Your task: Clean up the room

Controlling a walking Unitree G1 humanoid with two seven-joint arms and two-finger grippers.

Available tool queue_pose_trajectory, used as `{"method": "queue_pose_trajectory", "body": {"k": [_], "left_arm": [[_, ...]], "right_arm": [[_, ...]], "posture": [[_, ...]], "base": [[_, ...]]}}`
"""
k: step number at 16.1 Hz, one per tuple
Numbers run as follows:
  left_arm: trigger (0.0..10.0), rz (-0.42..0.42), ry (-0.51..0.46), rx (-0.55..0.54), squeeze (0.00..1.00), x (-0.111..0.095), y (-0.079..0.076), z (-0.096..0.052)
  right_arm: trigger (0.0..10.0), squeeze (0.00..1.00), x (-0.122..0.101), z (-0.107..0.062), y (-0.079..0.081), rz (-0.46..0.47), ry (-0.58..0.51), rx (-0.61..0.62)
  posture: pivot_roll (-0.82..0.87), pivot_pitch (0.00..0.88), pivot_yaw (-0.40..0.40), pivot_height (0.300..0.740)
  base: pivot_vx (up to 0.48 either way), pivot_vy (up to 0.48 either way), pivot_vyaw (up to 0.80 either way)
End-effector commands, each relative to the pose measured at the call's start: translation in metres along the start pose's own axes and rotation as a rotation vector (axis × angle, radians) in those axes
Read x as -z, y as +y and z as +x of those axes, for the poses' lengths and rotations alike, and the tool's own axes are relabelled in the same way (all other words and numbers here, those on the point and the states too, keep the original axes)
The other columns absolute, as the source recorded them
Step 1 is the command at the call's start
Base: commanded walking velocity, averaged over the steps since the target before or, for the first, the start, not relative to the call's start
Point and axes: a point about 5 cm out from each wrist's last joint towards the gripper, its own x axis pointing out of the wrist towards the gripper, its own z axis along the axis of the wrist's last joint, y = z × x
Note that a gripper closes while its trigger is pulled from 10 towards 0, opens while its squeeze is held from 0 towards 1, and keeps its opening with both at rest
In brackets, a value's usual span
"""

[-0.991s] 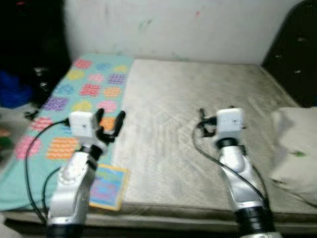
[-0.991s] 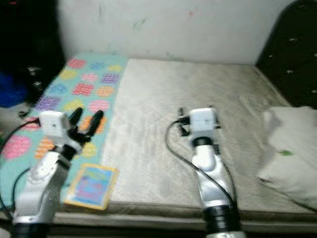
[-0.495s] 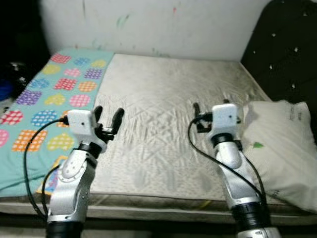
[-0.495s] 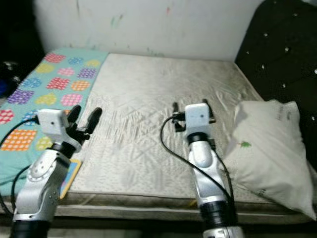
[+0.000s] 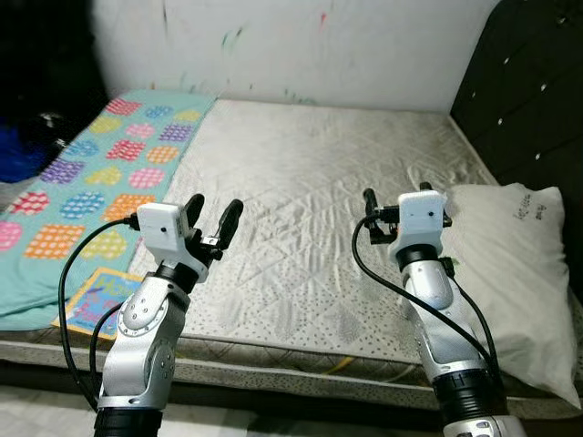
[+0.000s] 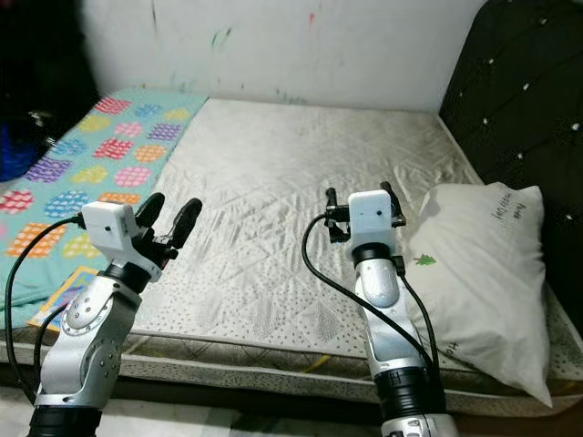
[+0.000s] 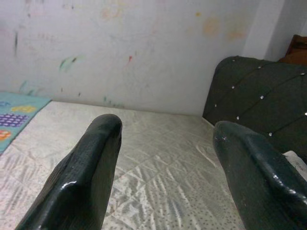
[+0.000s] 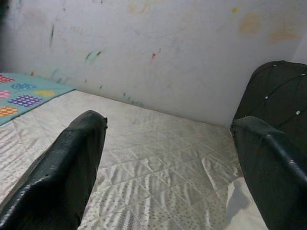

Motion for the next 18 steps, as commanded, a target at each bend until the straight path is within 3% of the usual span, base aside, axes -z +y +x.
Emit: {"method": "queue_pose_trajectory", "body": {"k": [1,12,18], "left_arm": [[10.0,0.005,-0.020,0.013,0.00,-0.0046,0.0004,0.0007],[10.0,0.013,-0.014,0.026,0.00,-0.0033,0.0002,0.0006],[10.0,0.033,0.017,-0.017,0.00,0.0001,0.0038,0.0011]], "right_arm": [[10.0,0.00,-0.0032,0.0031,0.0029,0.005,-0.013,-0.012],[10.0,0.00,-0.0011,0.0030,0.0034,-0.006,-0.011,-0.008],[10.0,0.00,-0.0008,0.0038,0.0013,-0.008,-0.011,-0.002]], "posture": [[-0.01,0.000,-0.045,0.740],[-0.01,0.000,-0.044,0.740],[0.00,0.000,-0.044,0.740]], "base": [[0.000,0.000,0.00],[0.265,0.000,0.00],[0.000,0.000,0.00]]}}
